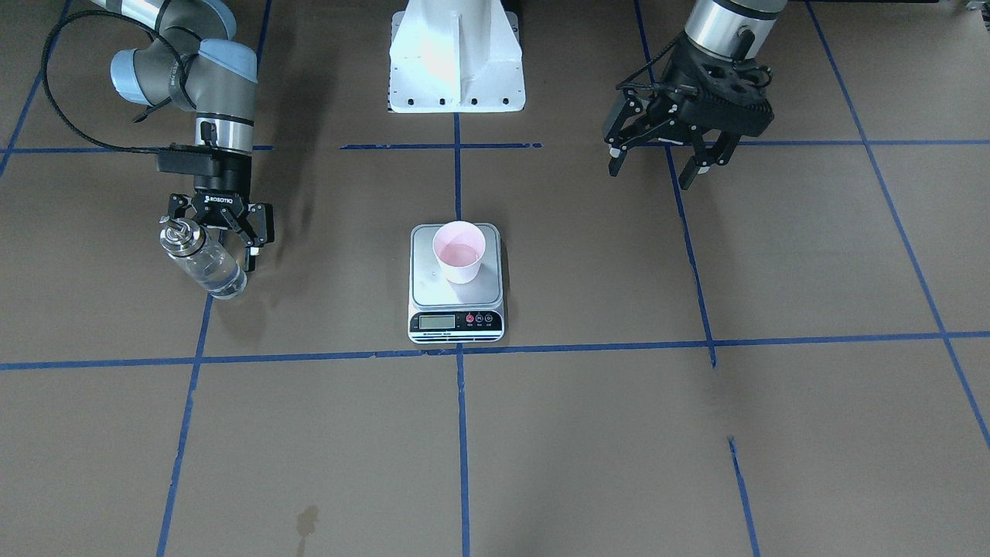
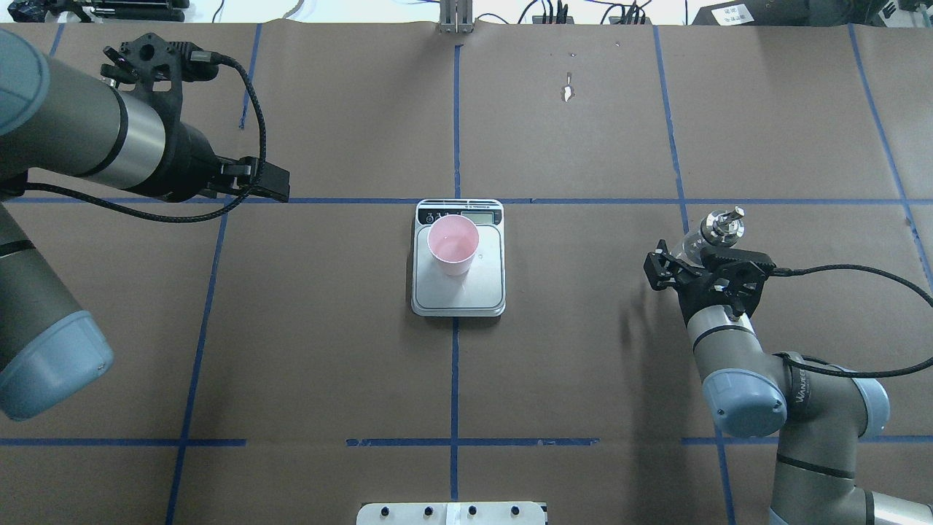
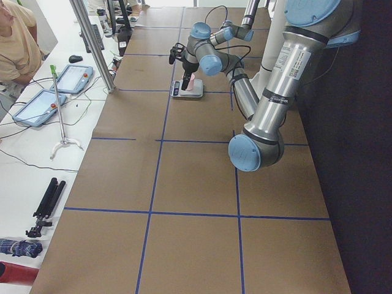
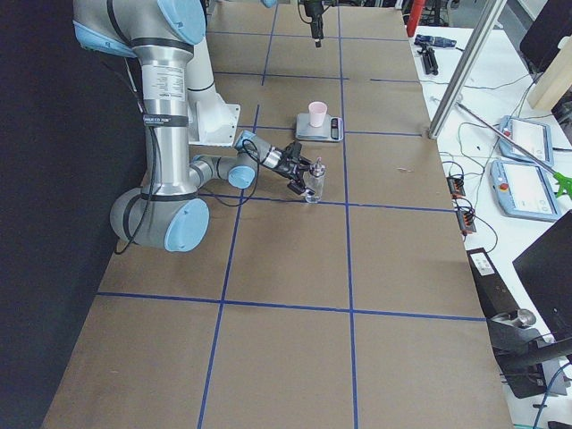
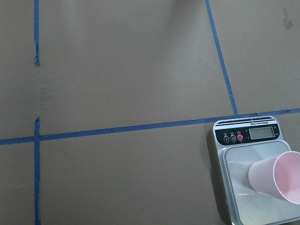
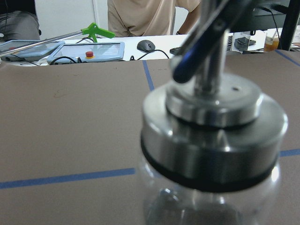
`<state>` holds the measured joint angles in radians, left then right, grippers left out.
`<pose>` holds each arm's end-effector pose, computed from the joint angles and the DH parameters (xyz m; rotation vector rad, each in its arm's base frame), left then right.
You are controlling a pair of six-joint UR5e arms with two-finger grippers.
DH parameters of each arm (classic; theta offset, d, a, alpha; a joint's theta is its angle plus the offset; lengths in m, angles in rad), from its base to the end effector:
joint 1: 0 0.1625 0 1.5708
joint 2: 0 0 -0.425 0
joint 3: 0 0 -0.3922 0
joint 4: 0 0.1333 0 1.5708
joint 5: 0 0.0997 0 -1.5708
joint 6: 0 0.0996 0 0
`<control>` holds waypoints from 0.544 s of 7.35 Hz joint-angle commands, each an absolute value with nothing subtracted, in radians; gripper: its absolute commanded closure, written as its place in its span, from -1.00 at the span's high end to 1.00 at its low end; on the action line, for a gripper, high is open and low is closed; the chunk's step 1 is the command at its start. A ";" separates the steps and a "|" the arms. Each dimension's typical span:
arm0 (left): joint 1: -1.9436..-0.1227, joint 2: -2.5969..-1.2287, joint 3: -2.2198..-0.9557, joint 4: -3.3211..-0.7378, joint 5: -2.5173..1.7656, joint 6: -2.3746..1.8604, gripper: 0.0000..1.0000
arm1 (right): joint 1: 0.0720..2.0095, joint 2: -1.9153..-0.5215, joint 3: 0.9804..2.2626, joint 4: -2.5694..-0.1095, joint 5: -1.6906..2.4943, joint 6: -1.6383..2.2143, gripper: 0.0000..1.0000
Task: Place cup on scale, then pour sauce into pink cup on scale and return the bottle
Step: 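Lower the glass bottle onto the table at its starting spot with the right gripper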
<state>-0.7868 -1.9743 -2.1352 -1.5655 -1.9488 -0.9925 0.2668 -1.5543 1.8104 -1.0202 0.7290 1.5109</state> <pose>0.3004 -0.4379 0.2014 0.3290 0.9559 -0.0085 -0.4308 -0.3329 0.4620 0.9141 -0.6229 0.5245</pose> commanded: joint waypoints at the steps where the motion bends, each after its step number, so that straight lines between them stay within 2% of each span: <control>1: -0.787 -1.970 -2.134 -1.566 -1.950 -0.992 1.00 | 0.207 -1.621 1.882 -1.020 0.692 1.511 1.00; 4: -0.787 -1.970 -2.132 -1.565 -1.950 -0.992 0.99 | 0.151 -1.690 1.937 -1.020 0.684 1.509 1.00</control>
<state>-0.7869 -1.9698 -2.1326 -1.5658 -1.9490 -0.9925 0.1746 -1.6623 1.9107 -1.0201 0.6843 1.5107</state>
